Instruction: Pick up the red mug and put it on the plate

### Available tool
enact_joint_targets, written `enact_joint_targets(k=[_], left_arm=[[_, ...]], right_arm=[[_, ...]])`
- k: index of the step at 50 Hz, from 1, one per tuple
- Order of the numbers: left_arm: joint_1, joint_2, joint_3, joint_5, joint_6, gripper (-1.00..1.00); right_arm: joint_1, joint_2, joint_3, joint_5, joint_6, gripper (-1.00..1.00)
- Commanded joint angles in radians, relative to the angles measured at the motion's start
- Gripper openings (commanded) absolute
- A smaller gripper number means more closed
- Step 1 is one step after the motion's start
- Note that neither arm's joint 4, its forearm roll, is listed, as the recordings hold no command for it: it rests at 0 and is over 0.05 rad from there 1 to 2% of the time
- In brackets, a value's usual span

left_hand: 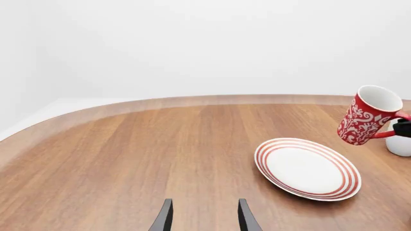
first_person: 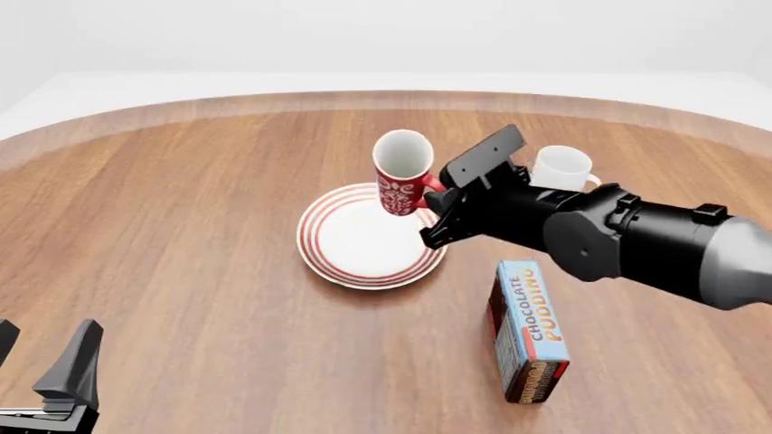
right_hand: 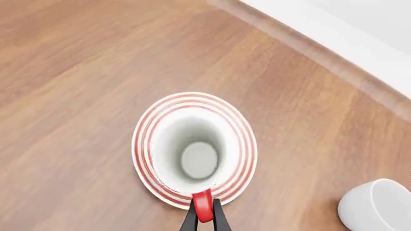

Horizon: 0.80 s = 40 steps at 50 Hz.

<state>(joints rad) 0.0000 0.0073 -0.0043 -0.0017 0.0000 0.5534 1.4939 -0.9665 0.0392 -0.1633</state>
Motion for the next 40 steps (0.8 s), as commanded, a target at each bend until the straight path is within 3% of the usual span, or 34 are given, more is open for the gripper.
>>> enact_joint_targets(k=[1, 3, 4, 12, 40], left_arm=[[0.000, 0.000, 0.000, 0.000, 0.000, 1.00], [0.000, 0.000, 0.000, 0.000, 0.000, 1.00], [0.000, 0.000, 0.000, 0.000, 0.000, 1.00], [0.000, 0.000, 0.000, 0.000, 0.000, 1.00], [0.000, 0.000, 0.000, 0.000, 0.000, 1.00]], right_arm=[[-0.022, 0.075, -0.073, -0.012, 0.014, -1.00], [-0.023, 0.085, -0.084, -0.012, 0.025, -1.00], [-0.032, 0.096, -0.102, -0.016, 0.070, -1.00], [-0.042, 0.159, -0.130, -0.046, 0.053, -1.00], [-0.076, 0.310, -0.252, -0.067, 0.085, -1.00]])
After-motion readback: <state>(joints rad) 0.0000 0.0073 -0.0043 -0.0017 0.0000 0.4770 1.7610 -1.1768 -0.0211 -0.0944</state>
